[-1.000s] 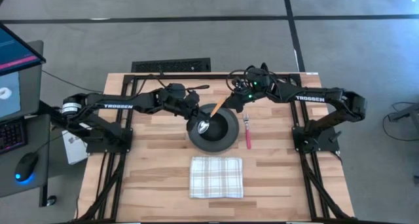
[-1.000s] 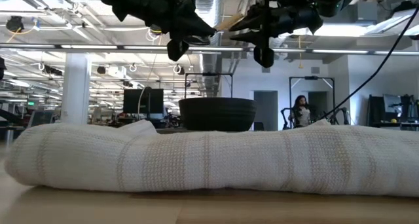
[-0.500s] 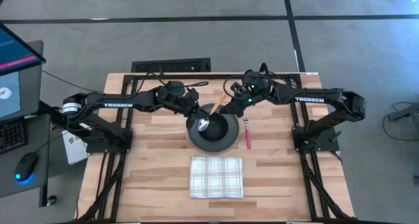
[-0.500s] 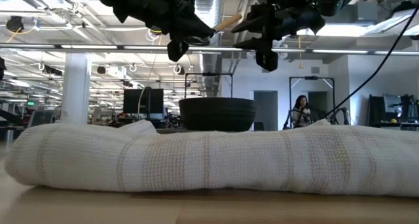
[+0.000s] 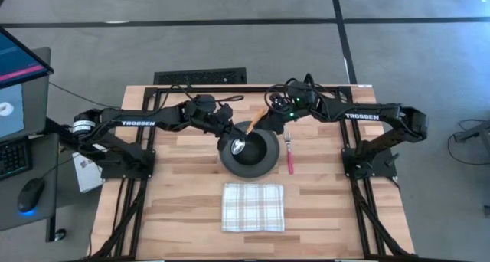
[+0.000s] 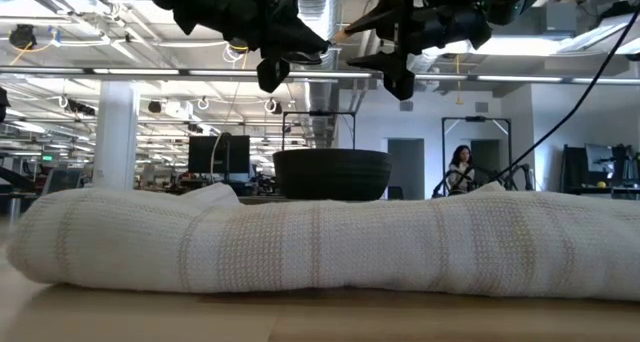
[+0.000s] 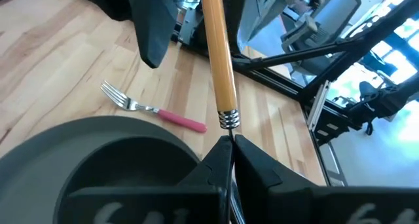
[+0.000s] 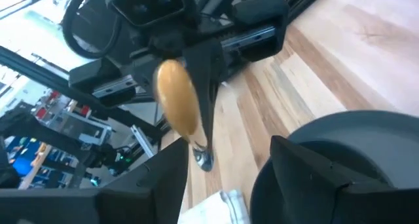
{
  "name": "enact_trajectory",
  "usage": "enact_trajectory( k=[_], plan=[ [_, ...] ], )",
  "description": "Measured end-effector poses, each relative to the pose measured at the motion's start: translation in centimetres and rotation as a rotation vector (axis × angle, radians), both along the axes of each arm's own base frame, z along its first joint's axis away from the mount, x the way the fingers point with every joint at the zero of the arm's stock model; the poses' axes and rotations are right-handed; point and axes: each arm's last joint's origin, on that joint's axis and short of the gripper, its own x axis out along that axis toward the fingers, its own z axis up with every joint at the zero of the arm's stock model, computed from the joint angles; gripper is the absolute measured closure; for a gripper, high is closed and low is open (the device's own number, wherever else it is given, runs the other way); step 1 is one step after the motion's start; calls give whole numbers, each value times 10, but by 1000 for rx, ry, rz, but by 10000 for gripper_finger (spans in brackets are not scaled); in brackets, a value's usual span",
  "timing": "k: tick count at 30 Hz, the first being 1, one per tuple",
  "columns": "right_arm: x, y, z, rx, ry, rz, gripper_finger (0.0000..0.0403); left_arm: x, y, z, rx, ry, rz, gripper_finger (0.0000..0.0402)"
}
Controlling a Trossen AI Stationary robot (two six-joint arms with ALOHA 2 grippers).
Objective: Set table place
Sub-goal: Put the yellow spoon into the black bowl
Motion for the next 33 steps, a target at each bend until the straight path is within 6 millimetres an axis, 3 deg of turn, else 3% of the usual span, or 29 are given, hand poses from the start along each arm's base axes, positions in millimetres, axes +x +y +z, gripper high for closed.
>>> enact_trajectory(
  k=[14,25,33],
  plan=[
    [3,-2,9,-35,-90,-26,222,0,0,0,-2,1,1,401],
    [3,-2,9,-41,-94,-22,345,0,1,-1,5,7,21,401],
    [3,-2,9,-42,-92,-22,351,0,2,-1,1,15,80,401]
  ],
)
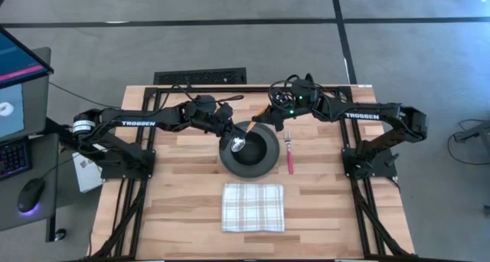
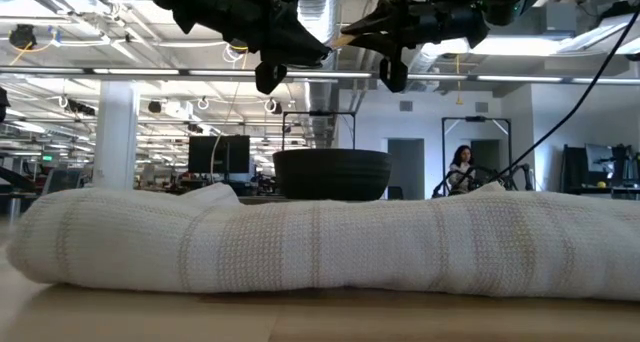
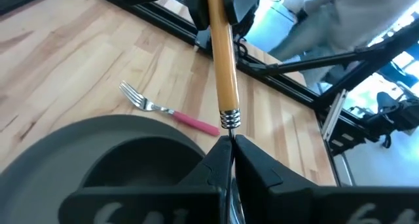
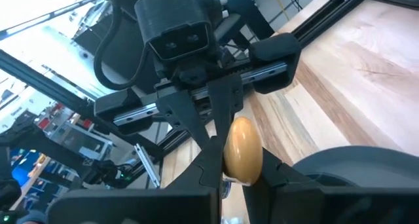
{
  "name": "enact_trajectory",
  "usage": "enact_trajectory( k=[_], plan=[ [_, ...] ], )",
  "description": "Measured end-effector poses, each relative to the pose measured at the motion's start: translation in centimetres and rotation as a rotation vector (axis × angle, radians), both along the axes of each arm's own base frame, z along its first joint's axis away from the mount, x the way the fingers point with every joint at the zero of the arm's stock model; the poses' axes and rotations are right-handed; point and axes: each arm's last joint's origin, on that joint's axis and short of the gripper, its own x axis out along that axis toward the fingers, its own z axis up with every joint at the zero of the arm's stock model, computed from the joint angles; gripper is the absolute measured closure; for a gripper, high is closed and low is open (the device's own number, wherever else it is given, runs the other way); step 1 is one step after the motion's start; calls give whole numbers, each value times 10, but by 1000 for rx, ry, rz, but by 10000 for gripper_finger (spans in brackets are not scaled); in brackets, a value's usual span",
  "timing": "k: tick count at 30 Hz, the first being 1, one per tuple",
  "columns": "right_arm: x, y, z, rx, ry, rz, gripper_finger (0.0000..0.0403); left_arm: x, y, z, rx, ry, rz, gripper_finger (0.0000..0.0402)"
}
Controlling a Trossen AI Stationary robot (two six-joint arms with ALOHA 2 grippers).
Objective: Set table place
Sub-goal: Put the yellow spoon into the black bowl
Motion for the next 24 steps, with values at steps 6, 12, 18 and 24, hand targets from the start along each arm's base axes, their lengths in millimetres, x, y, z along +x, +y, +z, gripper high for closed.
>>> enact_trajectory(
  k=[6,12,18,24],
  plan=[
    [0,0,0,2,5,5,351,0,0,0,46,-12,-50,401],
    [0,1,0,3,4,8,351,-1,3,1,28,-24,-82,401],
    [0,1,-1,9,19,5,351,-3,10,2,3,-44,-106,372],
    [-1,1,-5,18,53,-2,351,-1,12,8,53,-101,-102,306]
  ],
)
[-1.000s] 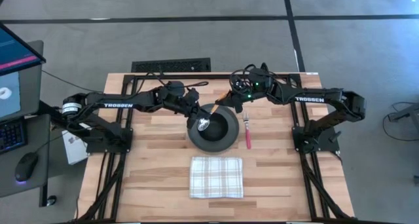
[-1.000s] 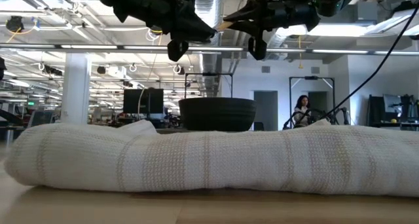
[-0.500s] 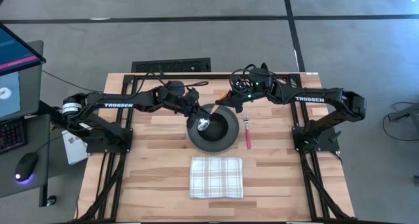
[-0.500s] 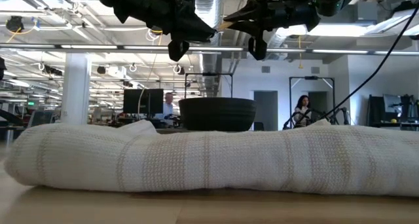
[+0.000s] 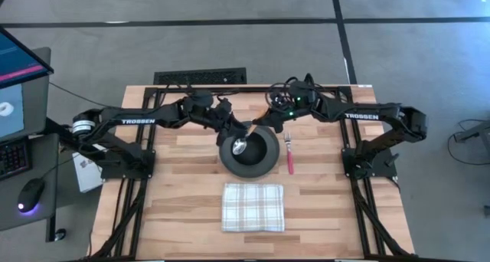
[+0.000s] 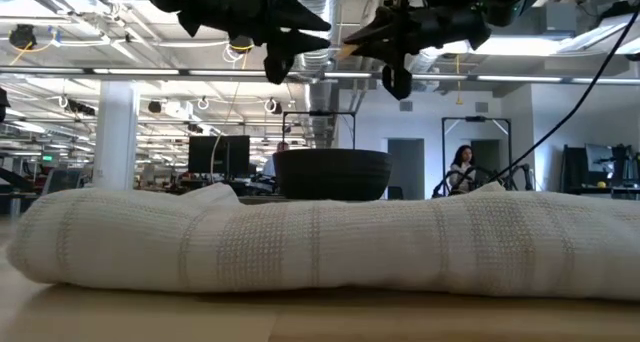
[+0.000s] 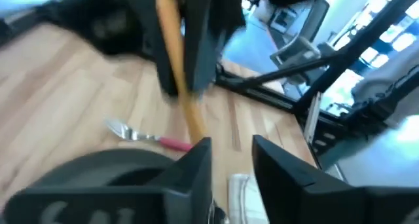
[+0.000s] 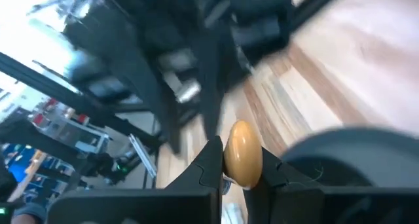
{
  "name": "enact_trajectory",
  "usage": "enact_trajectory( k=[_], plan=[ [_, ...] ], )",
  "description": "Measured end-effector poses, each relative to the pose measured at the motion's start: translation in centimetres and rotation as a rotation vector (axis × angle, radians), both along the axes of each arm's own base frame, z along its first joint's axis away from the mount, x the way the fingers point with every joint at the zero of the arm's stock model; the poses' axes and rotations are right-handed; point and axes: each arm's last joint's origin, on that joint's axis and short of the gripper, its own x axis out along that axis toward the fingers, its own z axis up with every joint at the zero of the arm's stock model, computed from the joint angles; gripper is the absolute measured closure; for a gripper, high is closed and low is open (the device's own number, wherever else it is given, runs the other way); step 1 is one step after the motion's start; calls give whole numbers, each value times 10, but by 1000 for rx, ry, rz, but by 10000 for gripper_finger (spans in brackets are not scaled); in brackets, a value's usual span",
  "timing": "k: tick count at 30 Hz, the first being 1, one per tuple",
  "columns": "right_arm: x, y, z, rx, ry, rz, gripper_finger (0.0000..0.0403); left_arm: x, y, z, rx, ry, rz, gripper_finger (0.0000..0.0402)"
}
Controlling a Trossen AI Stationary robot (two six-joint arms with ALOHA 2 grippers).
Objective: Set table place
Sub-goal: Put the yellow spoon into the black bowl
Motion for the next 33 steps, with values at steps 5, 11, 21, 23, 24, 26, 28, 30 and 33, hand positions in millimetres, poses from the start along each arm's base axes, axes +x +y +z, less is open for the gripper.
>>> enact_trajectory(
  k=[5,11,21,23,24,26,28,30,33],
  plan=[
    [-4,0,-10,13,109,-39,351,-2,4,0,26,15,70,262],
    [-8,-2,-20,-51,222,-124,351,-3,4,2,65,4,79,244],
    [-2,-5,-39,-4,325,-191,351,-4,2,0,55,29,74,244],
    [2,-6,-49,12,367,-199,351,-4,2,0,55,29,74,244],
    [3,-6,-53,15,380,-196,351,-4,2,0,54,30,74,244],
    [7,-7,-60,20,391,-196,351,-4,2,0,53,32,74,244],
    [9,-7,-66,31,416,-196,351,-4,2,0,53,34,73,244],
    [11,-8,-69,32,415,-197,351,-4,2,-1,51,37,74,244],
    [12,-9,-71,33,421,-197,351,-4,2,-1,50,41,73,244]
  ],
)
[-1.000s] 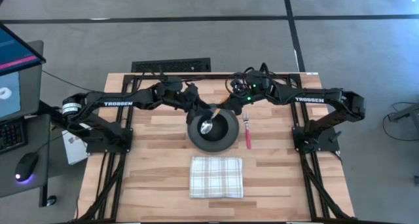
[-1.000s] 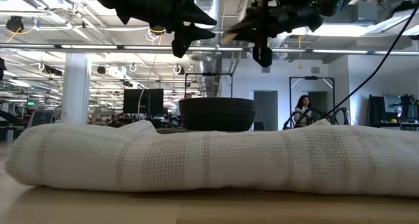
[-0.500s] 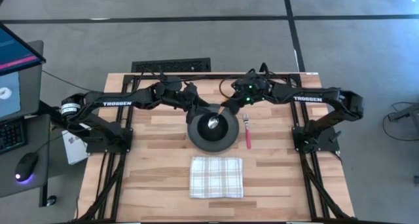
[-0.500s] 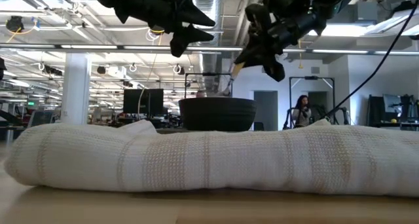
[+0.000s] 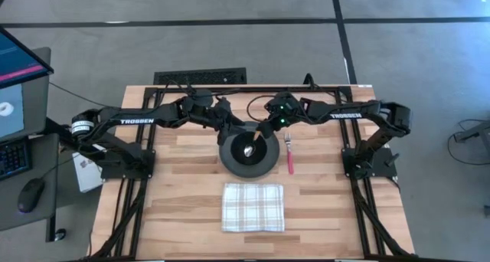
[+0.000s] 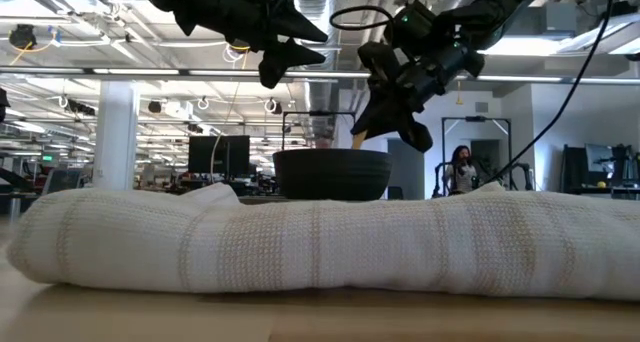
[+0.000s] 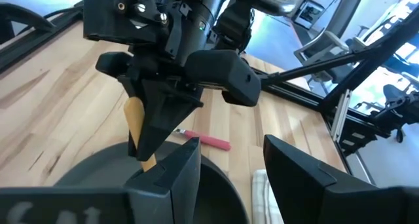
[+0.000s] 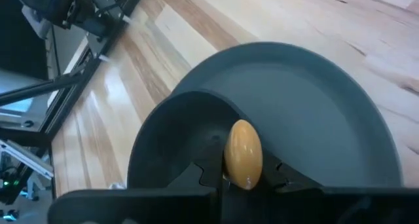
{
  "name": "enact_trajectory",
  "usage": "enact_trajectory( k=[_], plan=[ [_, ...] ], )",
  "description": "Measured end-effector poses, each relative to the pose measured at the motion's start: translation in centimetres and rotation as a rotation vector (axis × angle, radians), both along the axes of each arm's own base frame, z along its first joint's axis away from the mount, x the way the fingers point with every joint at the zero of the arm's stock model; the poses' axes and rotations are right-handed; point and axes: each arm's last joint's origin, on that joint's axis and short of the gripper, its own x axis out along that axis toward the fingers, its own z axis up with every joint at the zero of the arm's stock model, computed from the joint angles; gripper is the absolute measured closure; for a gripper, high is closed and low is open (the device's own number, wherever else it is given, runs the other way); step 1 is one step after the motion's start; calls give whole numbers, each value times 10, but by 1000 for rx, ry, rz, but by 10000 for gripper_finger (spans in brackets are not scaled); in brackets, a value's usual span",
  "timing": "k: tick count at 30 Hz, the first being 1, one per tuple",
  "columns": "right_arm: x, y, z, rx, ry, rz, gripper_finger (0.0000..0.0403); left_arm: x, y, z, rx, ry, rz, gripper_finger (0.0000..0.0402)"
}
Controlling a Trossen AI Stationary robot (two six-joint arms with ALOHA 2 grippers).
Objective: Set table place
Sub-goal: Put the yellow spoon into the black bowl
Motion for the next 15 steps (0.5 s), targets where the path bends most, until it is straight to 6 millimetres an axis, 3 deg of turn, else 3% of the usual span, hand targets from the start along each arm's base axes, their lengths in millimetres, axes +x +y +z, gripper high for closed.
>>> enact_trajectory(
  k=[12,15],
  plan=[
    [7,-3,-16,34,36,-4,349,0,0,0,-1,3,1,244],
    [6,-3,-17,25,42,-7,325,0,0,0,-1,3,1,244]
  ],
)
